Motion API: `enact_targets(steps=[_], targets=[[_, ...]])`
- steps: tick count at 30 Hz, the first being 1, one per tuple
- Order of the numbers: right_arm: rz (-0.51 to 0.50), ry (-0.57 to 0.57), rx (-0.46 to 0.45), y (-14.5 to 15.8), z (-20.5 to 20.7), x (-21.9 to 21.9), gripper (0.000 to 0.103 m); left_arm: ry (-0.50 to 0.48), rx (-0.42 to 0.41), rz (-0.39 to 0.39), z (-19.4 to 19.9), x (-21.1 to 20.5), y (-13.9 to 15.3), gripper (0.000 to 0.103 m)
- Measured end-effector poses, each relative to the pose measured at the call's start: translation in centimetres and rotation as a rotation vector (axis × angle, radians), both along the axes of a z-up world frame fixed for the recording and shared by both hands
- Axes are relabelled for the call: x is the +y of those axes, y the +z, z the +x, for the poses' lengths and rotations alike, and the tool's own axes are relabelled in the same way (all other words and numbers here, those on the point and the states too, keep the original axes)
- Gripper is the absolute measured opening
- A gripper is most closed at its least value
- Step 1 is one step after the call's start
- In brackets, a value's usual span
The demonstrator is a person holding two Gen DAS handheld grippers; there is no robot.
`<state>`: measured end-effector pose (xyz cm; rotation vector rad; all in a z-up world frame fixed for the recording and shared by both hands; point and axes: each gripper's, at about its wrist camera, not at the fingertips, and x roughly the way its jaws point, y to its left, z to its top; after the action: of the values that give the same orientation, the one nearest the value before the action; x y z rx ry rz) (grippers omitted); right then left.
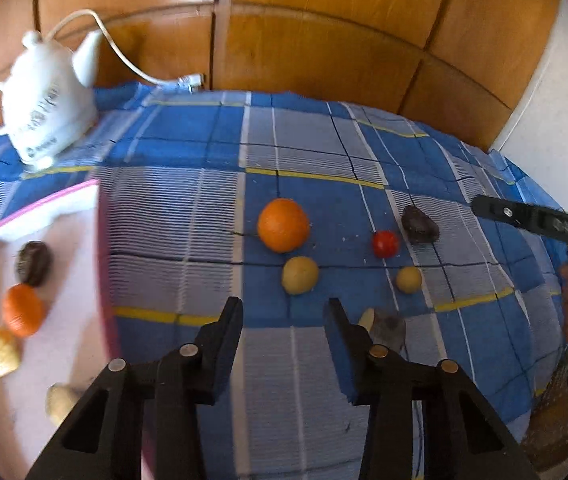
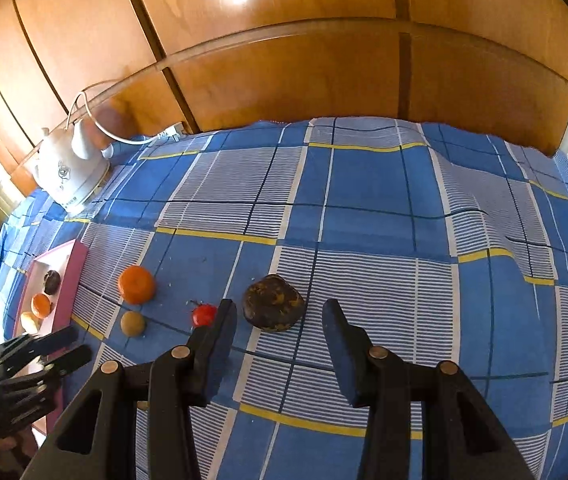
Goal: Organize fruits
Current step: 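Reach to the small yellow round fruit and grasp it with the left gripper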
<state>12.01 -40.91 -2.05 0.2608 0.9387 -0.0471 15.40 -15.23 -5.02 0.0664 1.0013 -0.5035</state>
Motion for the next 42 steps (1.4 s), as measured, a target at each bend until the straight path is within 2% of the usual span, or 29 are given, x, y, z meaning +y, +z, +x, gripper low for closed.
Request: enact_targets(steps=[3,11,15,16,25,30,35,38,42], targets=[[0.01,0.005,0.005,0.0,0.1,0.1,0.045,-0.003,0.023,-0.006,1.2,-1.1,-0.7,0.043],[0.038,-0.028,-0.012,0.3,0.1,-0.7,0.045,-0.016,0.055,0.051,4.1,-3.5,-3.1,0.042],[0.059,-0.072,-0.012,0.3,0.0,-1.7,0.045,-0.016,0.028,0.06,4.2,-3.7,-3.8,0.026],[0.059,-0.085,-0.013,0.3,0.0,-1.9,0.045,-0.016,0.024,0.057,4.1,-3.6,-3.8,0.026],[0.082,-0.149,0.006,-0.1,-0.2,-3.3,0.045,0.005,0.011,0.0,0.0,-0.7,-3.0,0.025],[0.091,-0.147,0.029,-0.7,-0.2,-3.3,0.045,-0.018,-0.006,0.007,-3.4,0.1,-2.8,0.025],[0.091,-0.098,0.049,-1.1,0.0,-2.3,0.045,-0.067,-0.012,0.011,-6.1,0.0,-3.5,0.025],[0.1,-0.061,0.056,-1.3,0.1,-1.6,0.045,-0.076,-0.043,0.016,-6.9,-0.2,-3.9,0.026],[0.137,0.051,0.042,-1.1,0.3,0.4,0.045,-0.069,-0.028,-0.021,-6.7,0.3,-4.3,0.026]])
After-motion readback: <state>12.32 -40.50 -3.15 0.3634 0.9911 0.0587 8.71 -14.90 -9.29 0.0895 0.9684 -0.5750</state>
